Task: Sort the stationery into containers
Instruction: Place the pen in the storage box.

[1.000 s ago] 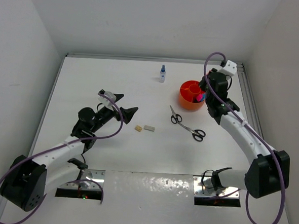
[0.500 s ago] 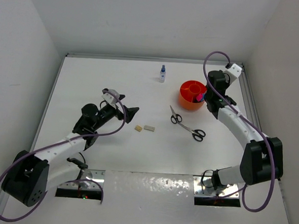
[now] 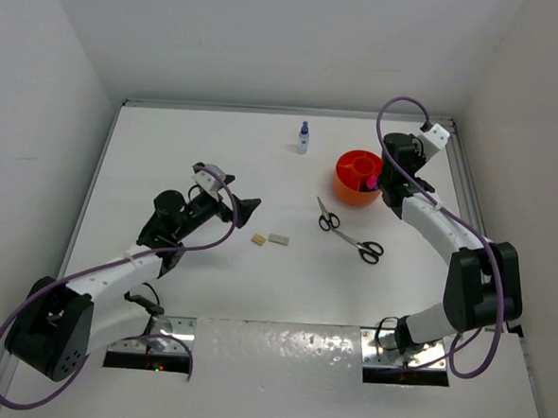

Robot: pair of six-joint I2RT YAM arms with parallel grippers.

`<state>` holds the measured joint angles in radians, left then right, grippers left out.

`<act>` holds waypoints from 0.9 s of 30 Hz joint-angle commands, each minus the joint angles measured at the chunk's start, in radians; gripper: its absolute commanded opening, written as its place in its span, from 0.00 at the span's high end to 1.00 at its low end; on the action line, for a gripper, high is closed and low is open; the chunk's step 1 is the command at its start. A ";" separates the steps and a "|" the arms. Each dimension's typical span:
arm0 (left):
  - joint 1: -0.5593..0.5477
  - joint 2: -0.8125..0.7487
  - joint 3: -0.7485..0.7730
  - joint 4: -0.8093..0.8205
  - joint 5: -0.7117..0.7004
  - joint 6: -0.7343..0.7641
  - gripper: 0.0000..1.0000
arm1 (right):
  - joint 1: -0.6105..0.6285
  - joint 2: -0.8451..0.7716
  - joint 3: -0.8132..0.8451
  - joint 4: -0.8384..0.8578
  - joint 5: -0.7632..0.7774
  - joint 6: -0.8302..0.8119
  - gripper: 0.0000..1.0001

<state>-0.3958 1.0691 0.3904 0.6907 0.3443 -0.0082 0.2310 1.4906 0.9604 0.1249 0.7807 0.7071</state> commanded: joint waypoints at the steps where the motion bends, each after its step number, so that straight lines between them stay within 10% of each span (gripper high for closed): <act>1: 0.011 0.002 0.038 0.015 0.013 0.004 0.00 | -0.004 0.013 0.005 0.027 0.015 0.038 1.00; 27: 0.012 -0.017 0.011 0.030 -0.004 0.039 0.00 | 0.039 -0.035 -0.029 0.018 0.077 -0.035 1.00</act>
<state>-0.3920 1.0687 0.3931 0.6834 0.3428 0.0185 0.2642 1.4929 0.9413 0.1326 0.8345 0.7078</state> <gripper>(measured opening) 0.996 0.234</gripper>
